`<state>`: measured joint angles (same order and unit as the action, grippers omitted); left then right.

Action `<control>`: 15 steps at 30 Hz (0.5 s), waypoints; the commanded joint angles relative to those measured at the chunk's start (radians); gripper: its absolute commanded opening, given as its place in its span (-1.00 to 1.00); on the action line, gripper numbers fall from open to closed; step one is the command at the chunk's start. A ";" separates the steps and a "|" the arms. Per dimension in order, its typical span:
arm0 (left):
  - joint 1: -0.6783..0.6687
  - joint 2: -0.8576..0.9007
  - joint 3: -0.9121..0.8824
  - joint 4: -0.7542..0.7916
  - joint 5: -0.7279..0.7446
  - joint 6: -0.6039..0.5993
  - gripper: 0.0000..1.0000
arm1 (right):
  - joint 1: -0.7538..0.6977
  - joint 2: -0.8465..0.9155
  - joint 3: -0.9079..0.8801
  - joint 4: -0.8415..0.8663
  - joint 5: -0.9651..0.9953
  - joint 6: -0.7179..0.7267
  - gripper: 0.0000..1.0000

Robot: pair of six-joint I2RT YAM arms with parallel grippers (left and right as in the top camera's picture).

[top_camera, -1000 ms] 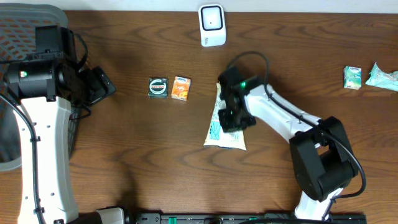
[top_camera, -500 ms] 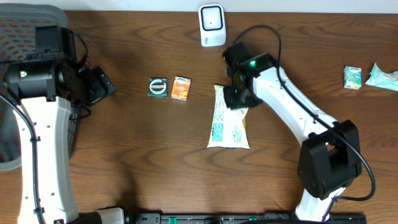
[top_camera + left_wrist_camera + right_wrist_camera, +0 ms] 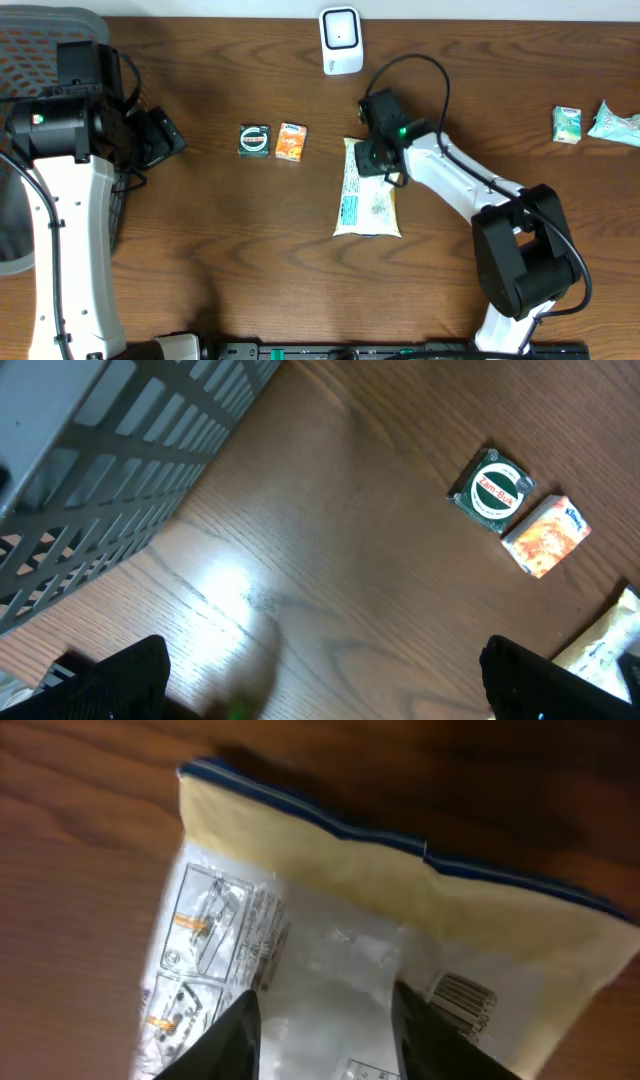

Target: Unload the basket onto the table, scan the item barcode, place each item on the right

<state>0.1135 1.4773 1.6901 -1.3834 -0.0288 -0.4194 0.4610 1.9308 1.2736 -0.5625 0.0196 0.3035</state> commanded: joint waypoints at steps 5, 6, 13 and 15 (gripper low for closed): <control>0.002 0.007 -0.004 -0.003 -0.006 -0.005 0.95 | -0.035 -0.010 0.083 -0.071 0.016 -0.001 0.00; 0.002 0.007 -0.004 -0.003 -0.006 -0.005 0.96 | -0.042 -0.014 0.128 -0.124 0.016 -0.001 0.12; 0.002 0.007 -0.004 -0.003 -0.006 -0.005 0.95 | -0.071 -0.022 0.390 -0.517 -0.003 -0.001 0.99; 0.002 0.007 -0.004 -0.003 -0.005 -0.005 0.96 | -0.071 -0.022 0.391 -0.589 -0.004 -0.001 0.99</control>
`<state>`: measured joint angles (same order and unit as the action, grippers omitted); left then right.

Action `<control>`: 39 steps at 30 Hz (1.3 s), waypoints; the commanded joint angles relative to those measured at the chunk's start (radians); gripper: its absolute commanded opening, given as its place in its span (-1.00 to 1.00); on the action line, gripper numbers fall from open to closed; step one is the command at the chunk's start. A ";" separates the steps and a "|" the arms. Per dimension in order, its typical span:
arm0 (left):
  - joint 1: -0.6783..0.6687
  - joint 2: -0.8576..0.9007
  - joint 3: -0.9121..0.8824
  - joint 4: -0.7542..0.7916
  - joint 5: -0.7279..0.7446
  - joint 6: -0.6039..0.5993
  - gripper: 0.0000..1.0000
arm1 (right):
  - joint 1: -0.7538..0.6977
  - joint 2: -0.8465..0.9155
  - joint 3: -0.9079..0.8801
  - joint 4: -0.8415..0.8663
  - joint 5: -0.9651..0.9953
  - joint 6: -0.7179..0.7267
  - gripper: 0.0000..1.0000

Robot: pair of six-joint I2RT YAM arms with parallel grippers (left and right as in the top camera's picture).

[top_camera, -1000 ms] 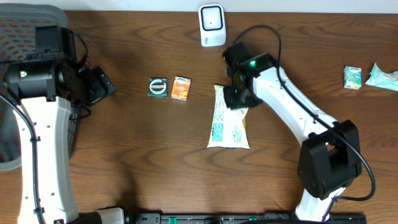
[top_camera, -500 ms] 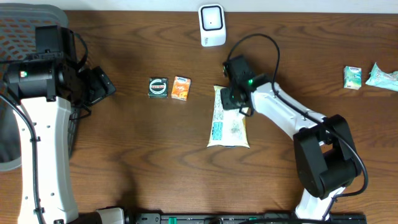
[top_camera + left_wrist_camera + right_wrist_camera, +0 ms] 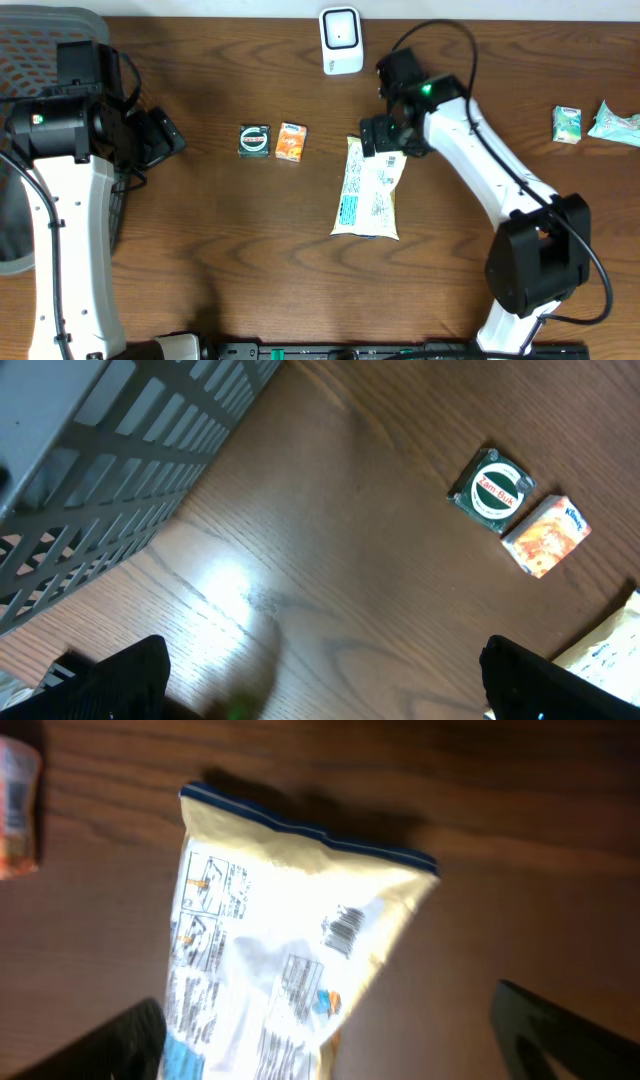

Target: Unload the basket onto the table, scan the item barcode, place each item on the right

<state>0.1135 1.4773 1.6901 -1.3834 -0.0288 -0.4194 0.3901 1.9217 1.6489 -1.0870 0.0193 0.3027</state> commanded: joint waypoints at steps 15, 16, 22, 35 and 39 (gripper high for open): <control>0.002 0.007 -0.004 -0.003 -0.006 -0.005 0.95 | -0.006 -0.010 -0.407 0.109 -0.144 0.013 0.58; 0.002 0.007 -0.004 -0.003 -0.006 -0.005 0.96 | -0.009 -0.010 -0.410 0.095 -0.097 0.044 0.59; 0.002 0.007 -0.004 -0.003 -0.006 -0.005 0.96 | -0.030 -0.016 -0.301 -0.082 0.070 0.101 0.80; 0.002 0.007 -0.004 -0.003 -0.005 -0.005 0.95 | 0.084 -0.016 -0.021 -0.242 0.000 0.059 0.95; 0.002 0.007 -0.004 -0.003 -0.006 -0.005 0.96 | 0.209 -0.012 -0.026 -0.094 -0.003 0.082 0.93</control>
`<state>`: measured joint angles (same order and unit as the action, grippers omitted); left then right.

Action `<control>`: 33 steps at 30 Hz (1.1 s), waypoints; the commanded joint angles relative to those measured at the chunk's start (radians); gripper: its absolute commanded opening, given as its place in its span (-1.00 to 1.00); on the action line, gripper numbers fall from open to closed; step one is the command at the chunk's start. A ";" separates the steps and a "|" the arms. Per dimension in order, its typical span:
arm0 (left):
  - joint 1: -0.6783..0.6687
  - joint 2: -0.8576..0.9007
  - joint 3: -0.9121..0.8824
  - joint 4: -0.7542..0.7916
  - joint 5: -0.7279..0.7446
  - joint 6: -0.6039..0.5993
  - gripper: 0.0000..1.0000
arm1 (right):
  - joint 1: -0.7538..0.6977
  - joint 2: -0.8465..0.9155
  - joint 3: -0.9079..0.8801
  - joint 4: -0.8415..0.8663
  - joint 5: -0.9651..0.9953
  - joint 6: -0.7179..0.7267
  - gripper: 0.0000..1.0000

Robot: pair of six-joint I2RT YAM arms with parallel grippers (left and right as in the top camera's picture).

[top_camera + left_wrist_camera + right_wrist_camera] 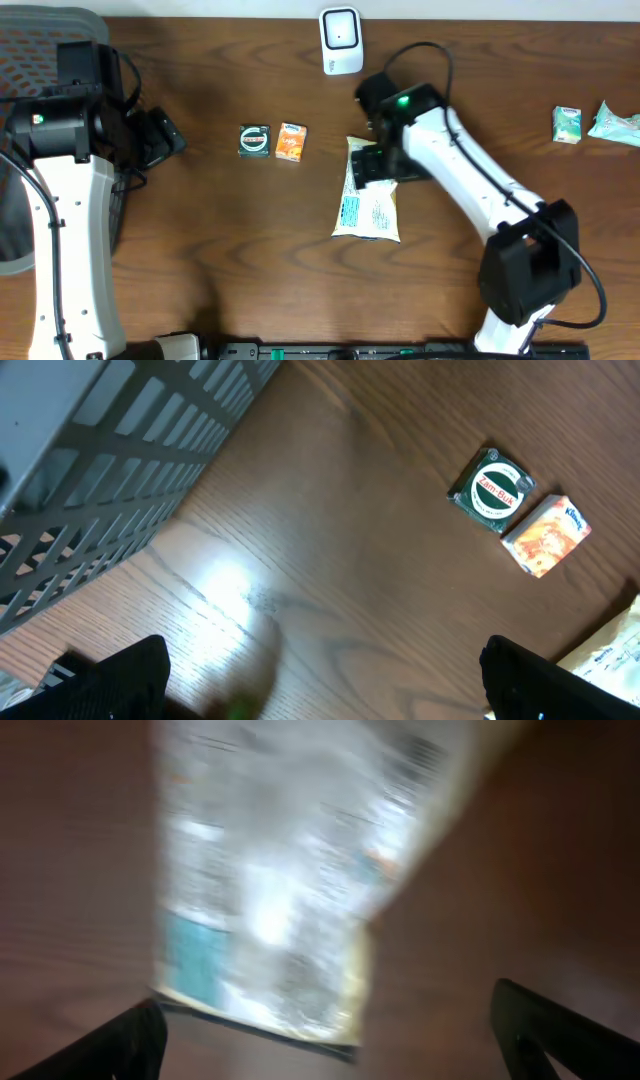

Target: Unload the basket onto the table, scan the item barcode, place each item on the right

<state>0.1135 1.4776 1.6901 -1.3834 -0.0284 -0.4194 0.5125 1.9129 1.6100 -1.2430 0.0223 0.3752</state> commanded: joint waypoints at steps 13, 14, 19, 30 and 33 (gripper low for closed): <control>0.002 0.006 -0.004 -0.003 -0.006 -0.005 0.95 | 0.305 0.112 0.011 0.225 0.286 0.100 0.83; 0.002 0.006 -0.004 -0.003 -0.006 -0.005 0.96 | 0.307 0.132 0.011 0.222 0.285 0.102 0.83; 0.002 0.006 -0.004 -0.003 -0.006 -0.005 0.96 | 0.305 0.216 0.011 0.200 0.251 0.123 0.82; 0.002 0.006 -0.004 -0.003 -0.006 -0.005 0.95 | 0.263 0.165 0.071 0.063 0.222 0.122 0.40; 0.002 0.006 -0.004 -0.003 -0.006 -0.005 0.96 | 0.219 0.111 0.091 0.005 0.222 0.122 0.46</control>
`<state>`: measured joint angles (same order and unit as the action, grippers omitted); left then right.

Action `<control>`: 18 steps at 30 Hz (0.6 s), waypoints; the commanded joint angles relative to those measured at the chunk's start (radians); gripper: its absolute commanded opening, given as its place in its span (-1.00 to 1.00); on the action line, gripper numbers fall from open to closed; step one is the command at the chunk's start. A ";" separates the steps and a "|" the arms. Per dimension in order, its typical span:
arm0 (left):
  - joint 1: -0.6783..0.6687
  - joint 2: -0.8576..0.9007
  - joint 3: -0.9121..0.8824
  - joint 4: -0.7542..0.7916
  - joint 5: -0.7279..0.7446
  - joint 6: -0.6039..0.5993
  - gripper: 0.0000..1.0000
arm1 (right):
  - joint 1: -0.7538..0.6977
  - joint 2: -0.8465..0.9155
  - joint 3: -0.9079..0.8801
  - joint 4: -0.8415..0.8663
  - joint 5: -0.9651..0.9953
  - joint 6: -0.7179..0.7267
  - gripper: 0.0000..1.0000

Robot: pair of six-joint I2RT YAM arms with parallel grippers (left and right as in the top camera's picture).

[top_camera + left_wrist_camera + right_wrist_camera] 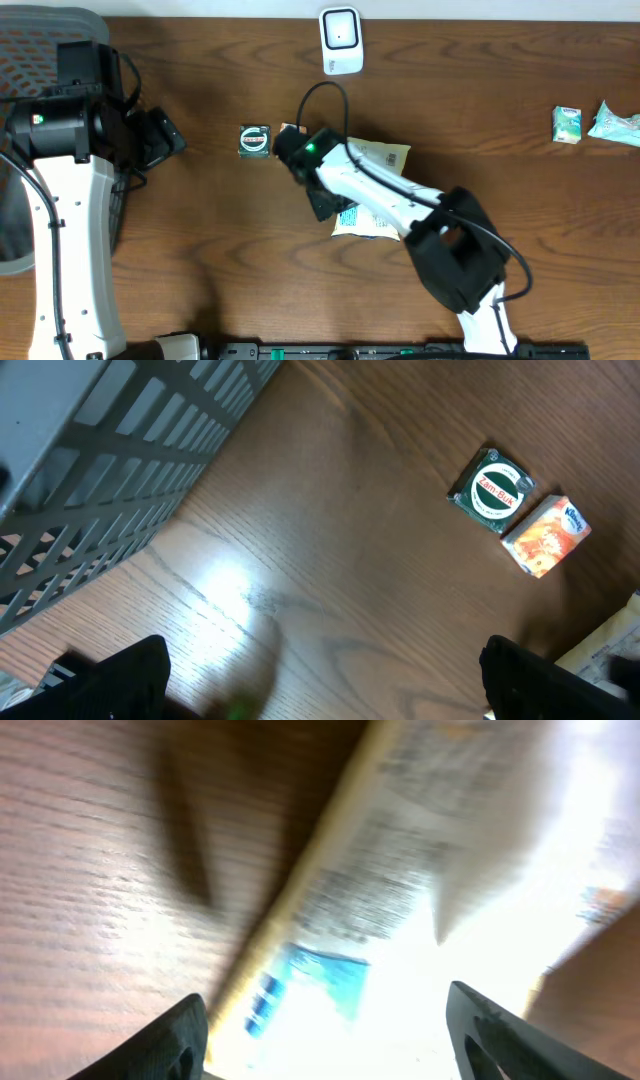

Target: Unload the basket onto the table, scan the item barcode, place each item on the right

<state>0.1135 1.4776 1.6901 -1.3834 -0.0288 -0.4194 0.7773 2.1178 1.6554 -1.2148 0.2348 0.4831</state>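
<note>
A pale printed pouch lies flat at mid-table, partly under my right arm. In the right wrist view the pouch is blurred and glaring. My right gripper hangs at the pouch's left edge. There the right gripper is open, with the pouch's blue-printed end between its fingers. The white scanner stands at the far edge. My left gripper is far to the left; the left gripper is open over bare wood. No barcode can be made out.
A green round-label tin and an orange packet lie left of the pouch. A grey mesh basket stands at the far left. A small green box and a teal wrapper lie at the far right.
My right gripper was over the pouch's upper middle and is now at its left edge near the orange packet, with the arm across the pouch. The pouch's upper end now reaches further right. The left arm has not moved.
My right gripper's fingers were first down at the pouch's top end, near its barcode. Then it stood open higher above that end, whose corner had shifted right. Then it was over the pouch's middle, and now it is at the left edge. The left arm stayed still.
</note>
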 commanded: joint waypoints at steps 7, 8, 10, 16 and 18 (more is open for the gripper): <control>0.002 0.006 -0.004 -0.003 -0.005 -0.005 0.96 | -0.235 -0.143 0.036 -0.069 -0.186 -0.088 0.99; 0.002 0.006 -0.004 -0.003 -0.006 -0.005 0.96 | -0.266 -0.142 0.021 -0.064 -0.252 -0.133 0.99; 0.002 0.006 -0.004 -0.003 -0.006 -0.005 0.96 | -0.319 -0.142 -0.020 -0.048 -0.365 -0.220 0.99; 0.002 0.006 -0.004 -0.003 -0.006 -0.005 0.95 | -0.422 -0.142 -0.171 0.098 -0.552 -0.283 0.99; 0.002 0.006 -0.004 -0.003 -0.006 -0.005 0.95 | -0.457 -0.142 -0.228 0.166 -0.639 -0.283 0.98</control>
<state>0.1135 1.4776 1.6901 -1.3834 -0.0288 -0.4194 0.3645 1.9759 1.4963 -1.0935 -0.2062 0.2543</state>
